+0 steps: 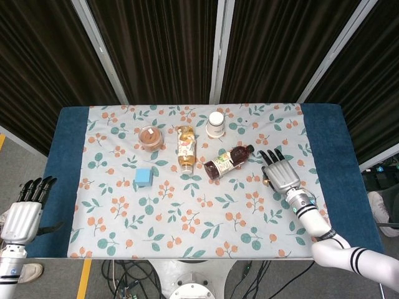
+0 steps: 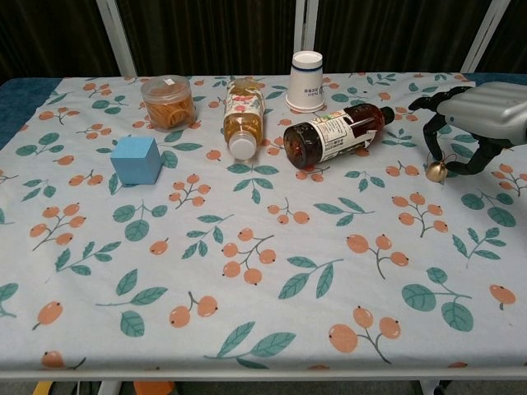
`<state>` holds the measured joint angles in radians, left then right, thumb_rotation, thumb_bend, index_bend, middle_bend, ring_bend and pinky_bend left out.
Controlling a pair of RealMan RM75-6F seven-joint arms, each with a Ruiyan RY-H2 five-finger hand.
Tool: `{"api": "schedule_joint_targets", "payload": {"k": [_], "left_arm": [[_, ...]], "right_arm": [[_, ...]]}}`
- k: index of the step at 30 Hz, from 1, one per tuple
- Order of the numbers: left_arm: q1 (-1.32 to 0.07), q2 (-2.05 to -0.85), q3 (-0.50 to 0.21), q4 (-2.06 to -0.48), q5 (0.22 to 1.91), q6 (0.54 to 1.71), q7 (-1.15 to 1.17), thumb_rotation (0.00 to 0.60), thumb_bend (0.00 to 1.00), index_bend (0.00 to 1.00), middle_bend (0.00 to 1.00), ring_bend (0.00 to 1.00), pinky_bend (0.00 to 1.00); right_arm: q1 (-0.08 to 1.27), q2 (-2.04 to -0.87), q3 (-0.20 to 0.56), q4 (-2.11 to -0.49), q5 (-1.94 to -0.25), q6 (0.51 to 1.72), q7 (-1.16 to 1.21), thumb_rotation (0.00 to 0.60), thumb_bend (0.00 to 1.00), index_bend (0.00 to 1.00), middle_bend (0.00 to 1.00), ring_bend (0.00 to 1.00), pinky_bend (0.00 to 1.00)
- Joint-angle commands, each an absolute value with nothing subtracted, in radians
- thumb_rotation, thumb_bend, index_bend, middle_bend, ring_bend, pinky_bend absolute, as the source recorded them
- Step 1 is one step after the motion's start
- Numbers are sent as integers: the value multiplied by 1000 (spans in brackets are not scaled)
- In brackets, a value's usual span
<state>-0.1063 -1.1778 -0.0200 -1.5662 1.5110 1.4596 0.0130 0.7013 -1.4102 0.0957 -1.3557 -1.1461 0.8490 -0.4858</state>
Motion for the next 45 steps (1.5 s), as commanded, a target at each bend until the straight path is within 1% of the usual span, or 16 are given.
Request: {"api": "schedule_joint_targets", "payload": {"k": [1, 12, 21, 27, 32, 36, 40, 41, 42, 44, 45], "left_arm": [[-106, -1178, -20, -1565, 1511, 1459, 11, 600, 0, 54, 49, 0, 46], [-106, -1177, -19, -1558, 1510, 1456, 0, 600, 0, 53, 49, 0, 46], [-104, -1176, -18, -1551, 1513, 1460, -13, 600, 0, 54, 49, 0, 47], [-104, -1174, -18, -1554, 1514, 1460, -11, 600, 0, 54, 49, 0, 47], [-106, -1176, -19, -1554, 1514, 1458, -12, 600, 0, 54, 50, 0, 46], [-108, -1175, -20, -1558, 1518, 1461, -9, 600, 0, 54, 49, 0, 47], [-108, -1172, -22, -1564, 1517, 1462, -4, 600, 0, 54, 49, 0, 46], [-108, -1172, -22, -1565, 1517, 1462, -3, 600, 0, 54, 49, 0, 46], [-108, -1171, -22, -1567, 1517, 1462, -1, 600, 0, 54, 49, 0, 46], [-109, -1171, -22, -1569, 1517, 1459, 1, 600, 0, 54, 49, 0, 47], [-110, -1171, -21, -1569, 1517, 1458, 2, 600, 0, 53, 49, 0, 47]], "right_arm": [[703, -1412, 95, -1354, -1145, 850, -485, 600, 296, 544, 24, 0, 0], [711, -1422, 92, -1344, -1134, 849, -487, 600, 306, 573, 39, 0, 0], [711, -1428, 94, -1337, -1146, 863, -464, 600, 385, 646, 63, 0, 0], [704, -1409, 94, -1353, -1167, 882, -442, 600, 403, 676, 79, 0, 0], [679, -1348, 97, -1422, -1222, 957, -420, 600, 412, 703, 96, 0, 0], [648, -1268, 105, -1517, -1279, 1038, -393, 600, 419, 716, 106, 0, 0], [622, -1180, 106, -1636, -1340, 1064, -264, 600, 429, 735, 113, 0, 0], [615, -1165, 106, -1640, -1359, 1079, -250, 600, 434, 743, 116, 0, 0], [604, -1160, 107, -1612, -1381, 1119, -288, 600, 438, 750, 120, 0, 0], [584, -1197, 122, -1517, -1379, 1206, -436, 600, 439, 759, 128, 0, 0], [577, -1216, 130, -1490, -1358, 1222, -479, 600, 432, 760, 131, 0, 0]]}}
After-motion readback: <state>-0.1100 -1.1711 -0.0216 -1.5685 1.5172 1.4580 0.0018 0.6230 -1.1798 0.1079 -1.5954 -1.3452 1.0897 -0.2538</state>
